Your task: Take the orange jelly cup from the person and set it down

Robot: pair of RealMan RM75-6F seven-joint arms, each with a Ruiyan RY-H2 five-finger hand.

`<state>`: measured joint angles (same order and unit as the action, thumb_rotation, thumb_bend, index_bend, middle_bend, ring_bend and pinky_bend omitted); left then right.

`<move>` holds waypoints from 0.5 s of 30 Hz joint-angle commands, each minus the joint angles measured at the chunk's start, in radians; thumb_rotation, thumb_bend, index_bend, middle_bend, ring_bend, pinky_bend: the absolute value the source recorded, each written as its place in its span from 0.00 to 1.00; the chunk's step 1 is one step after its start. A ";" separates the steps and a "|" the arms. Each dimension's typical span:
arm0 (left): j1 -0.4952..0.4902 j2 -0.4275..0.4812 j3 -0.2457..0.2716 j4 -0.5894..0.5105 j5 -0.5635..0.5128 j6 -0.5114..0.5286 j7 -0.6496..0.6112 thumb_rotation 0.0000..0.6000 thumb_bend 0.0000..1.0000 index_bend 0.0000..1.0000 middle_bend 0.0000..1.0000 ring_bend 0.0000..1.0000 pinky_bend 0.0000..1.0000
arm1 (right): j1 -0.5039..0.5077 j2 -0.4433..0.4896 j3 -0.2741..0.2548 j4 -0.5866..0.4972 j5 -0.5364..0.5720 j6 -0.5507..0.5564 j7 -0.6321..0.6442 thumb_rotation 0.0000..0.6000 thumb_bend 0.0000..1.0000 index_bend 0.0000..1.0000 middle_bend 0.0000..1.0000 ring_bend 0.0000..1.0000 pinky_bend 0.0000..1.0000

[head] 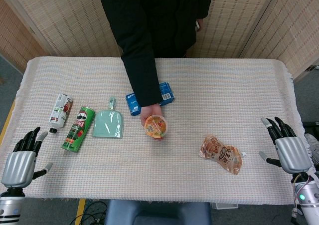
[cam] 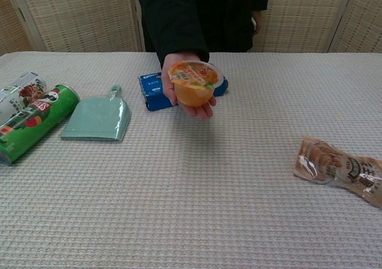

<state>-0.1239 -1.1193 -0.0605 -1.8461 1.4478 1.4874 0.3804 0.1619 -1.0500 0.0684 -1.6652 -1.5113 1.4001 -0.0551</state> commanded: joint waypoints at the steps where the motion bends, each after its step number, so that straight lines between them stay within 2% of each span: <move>1: 0.001 -0.002 0.000 0.003 -0.001 0.000 -0.006 1.00 0.22 0.14 0.05 0.10 0.22 | 0.002 -0.003 0.001 0.001 0.003 -0.004 0.000 1.00 0.19 0.00 0.10 0.04 0.13; 10: 0.005 0.005 0.001 0.001 0.003 0.009 -0.009 1.00 0.22 0.14 0.05 0.10 0.22 | 0.030 -0.004 0.006 -0.007 -0.042 -0.009 -0.001 1.00 0.19 0.00 0.10 0.04 0.13; 15: 0.005 0.011 -0.002 0.000 0.008 0.012 -0.016 1.00 0.22 0.14 0.05 0.10 0.22 | 0.111 -0.008 0.032 -0.031 -0.104 -0.063 -0.013 1.00 0.19 0.00 0.10 0.04 0.13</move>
<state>-0.1191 -1.1091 -0.0620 -1.8463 1.4549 1.4994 0.3646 0.2431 -1.0564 0.0883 -1.6849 -1.5947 1.3642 -0.0623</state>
